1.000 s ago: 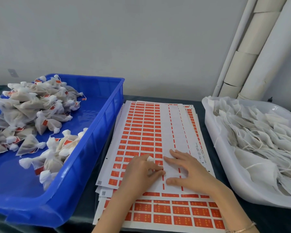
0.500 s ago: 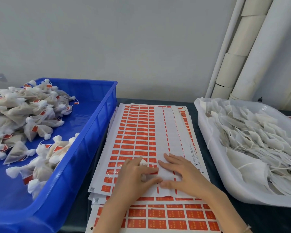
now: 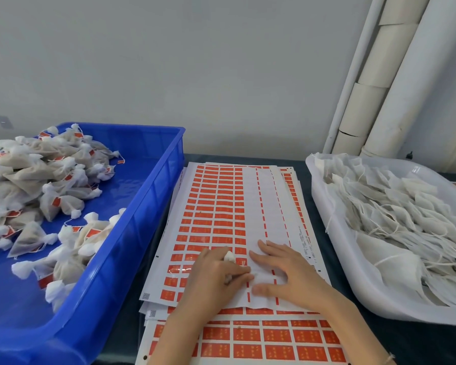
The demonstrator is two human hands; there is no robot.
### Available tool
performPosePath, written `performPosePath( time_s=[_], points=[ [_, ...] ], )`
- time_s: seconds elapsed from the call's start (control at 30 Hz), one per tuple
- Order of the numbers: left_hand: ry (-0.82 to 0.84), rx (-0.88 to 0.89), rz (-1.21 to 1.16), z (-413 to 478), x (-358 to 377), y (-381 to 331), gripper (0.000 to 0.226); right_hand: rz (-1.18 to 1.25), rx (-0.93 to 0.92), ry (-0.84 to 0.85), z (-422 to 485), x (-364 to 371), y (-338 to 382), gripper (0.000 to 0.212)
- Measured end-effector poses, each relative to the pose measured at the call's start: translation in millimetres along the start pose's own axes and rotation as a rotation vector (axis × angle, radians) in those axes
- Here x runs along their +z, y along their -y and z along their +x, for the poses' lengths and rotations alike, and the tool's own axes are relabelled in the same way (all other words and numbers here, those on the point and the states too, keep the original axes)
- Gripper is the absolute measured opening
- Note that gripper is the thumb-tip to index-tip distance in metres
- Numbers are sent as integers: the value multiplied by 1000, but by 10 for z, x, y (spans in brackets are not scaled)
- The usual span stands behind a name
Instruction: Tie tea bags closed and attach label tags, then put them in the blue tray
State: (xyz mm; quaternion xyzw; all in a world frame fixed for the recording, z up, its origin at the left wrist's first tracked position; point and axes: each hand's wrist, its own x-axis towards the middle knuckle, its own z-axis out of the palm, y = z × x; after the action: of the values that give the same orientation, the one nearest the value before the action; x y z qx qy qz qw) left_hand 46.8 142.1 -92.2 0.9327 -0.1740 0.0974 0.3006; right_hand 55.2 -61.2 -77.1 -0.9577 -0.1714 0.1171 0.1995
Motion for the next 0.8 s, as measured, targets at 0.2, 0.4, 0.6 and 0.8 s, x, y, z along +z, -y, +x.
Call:
performPosePath(
  time_s=[0.2, 0.4, 0.6, 0.8],
  points=[
    [-12, 37, 21, 1, 0, -6, 28, 6, 10, 5, -6, -11, 17, 72],
    [-62, 109, 57, -17, -26, -49, 23, 9, 19, -1, -5, -6, 14, 76],
    [-89, 131, 71, -48, -43, -86, 21, 14, 26, -1, -8, -1, 12, 74],
    [-107, 127, 82, -55, -38, -74, 19, 24, 21, -3, -10, 0, 9, 66]
  ],
)
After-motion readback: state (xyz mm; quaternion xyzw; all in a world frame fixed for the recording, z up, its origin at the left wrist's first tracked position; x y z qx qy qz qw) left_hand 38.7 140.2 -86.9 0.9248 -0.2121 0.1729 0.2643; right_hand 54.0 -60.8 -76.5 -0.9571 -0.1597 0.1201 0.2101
